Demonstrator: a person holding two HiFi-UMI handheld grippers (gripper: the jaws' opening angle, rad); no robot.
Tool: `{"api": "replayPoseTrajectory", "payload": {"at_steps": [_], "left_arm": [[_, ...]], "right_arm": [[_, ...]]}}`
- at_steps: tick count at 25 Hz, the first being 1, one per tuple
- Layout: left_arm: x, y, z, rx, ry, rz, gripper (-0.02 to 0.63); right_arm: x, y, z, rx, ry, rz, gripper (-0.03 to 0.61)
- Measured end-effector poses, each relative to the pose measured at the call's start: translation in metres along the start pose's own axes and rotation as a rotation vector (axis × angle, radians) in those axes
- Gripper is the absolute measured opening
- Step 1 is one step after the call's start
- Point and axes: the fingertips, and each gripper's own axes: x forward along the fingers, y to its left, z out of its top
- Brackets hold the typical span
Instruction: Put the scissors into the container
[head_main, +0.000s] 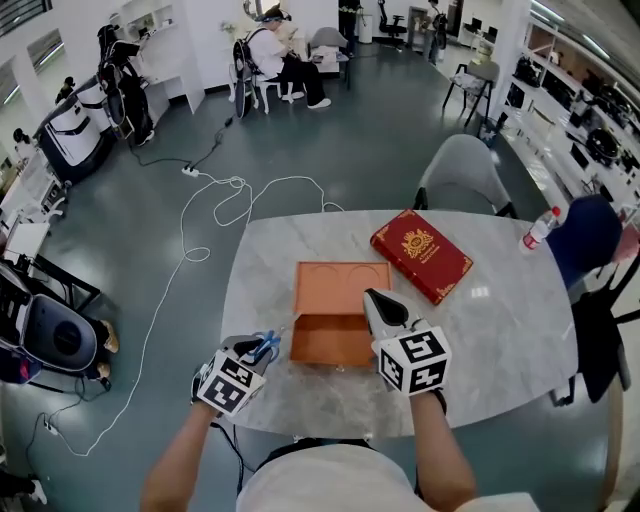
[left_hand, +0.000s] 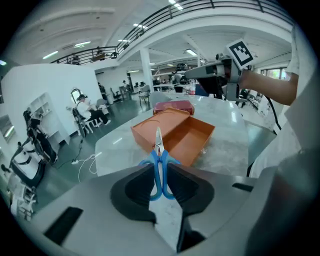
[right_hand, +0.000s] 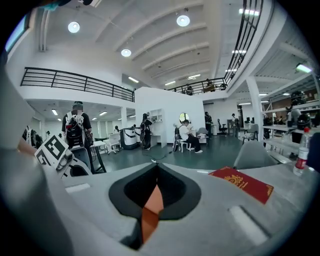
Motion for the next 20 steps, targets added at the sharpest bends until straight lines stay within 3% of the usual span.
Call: {"api": "replayPoseTrajectory", "payload": {"at_steps": [7,20], "left_arm": [[0.025,-0.022,0.032,0.186,-0.018,-0.145,0.078],[0.067,-0.061,0.056,0.390,-0.025,-0.337,0.078]], "right_arm": [[-0.024,-0.013,-0.002,0.018,0.005,-0.134,0.005],[-0.045,-0.029,-0.019,0.058,0.020,-0.296,0.005]]}}
